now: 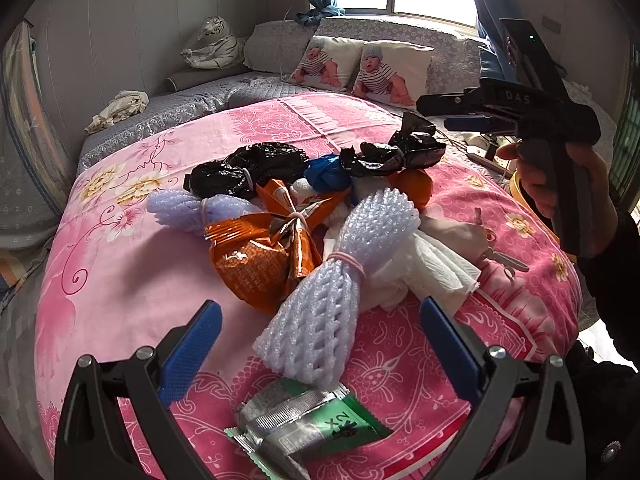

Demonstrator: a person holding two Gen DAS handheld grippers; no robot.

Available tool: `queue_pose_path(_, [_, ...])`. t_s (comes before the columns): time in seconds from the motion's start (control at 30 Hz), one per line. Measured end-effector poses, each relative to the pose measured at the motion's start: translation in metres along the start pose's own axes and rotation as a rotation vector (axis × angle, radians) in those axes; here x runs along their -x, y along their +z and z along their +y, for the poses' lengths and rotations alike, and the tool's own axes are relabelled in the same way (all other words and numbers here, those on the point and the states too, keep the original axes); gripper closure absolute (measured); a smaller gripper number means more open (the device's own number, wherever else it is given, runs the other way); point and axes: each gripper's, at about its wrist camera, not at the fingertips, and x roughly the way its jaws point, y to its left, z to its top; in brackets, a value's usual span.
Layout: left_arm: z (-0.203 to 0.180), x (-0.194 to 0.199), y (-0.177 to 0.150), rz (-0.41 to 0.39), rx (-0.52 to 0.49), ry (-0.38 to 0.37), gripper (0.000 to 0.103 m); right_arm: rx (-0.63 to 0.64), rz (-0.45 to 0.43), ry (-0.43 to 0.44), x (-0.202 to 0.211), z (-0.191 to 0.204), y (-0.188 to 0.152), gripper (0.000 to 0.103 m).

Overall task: Collect trash
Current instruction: 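Grasp the white foam net bundle with the left tool while the right tool grasps the black plastic bag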

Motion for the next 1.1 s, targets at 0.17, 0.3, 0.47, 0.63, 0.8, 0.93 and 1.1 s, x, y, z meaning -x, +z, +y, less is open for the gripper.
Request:
queue_pose_path(0.17, [-0.01, -0.008, 0.008, 0.006, -0.047, 0.008, 0.007, -0.013, -0.005, -0.027, -0.015, -0.003, 0.002, 0.008])
queue_pose_path(0.3, [-0.012, -0.016, 0.014, 0.017, -0.058, 0.0, 0.007, -0.04, -0.002, -0.026, -0.018, -0.006, 0.0, 0.008])
queue_pose_path(0.47, [-0.006, -0.027, 0.019, 0.033, -0.031, -0.02, 0.007, -0.066, 0.005, -0.025, -0.022, -0.016, -0.001, 0.01])
queue_pose_path(0.63, [-0.01, -0.033, 0.02, 0.046, -0.025, -0.043, 0.016, -0.065, 0.005, -0.037, -0.023, -0.019, -0.002, 0.019])
queue_pose_path(0.8, [-0.021, -0.039, 0.017, 0.072, -0.072, -0.035, 0.034, -0.05, 0.036, -0.034, -0.028, -0.019, -0.005, 0.038])
queue_pose_path(0.93, [-0.022, -0.044, 0.015, 0.094, -0.065, -0.029, 0.058, -0.04, 0.046, -0.038, -0.033, -0.016, -0.007, 0.053])
queue_pose_path(1.1, [-0.02, -0.044, 0.013, 0.092, -0.02, -0.039, 0.062, -0.031, 0.067, -0.015, -0.035, -0.014, -0.008, 0.065])
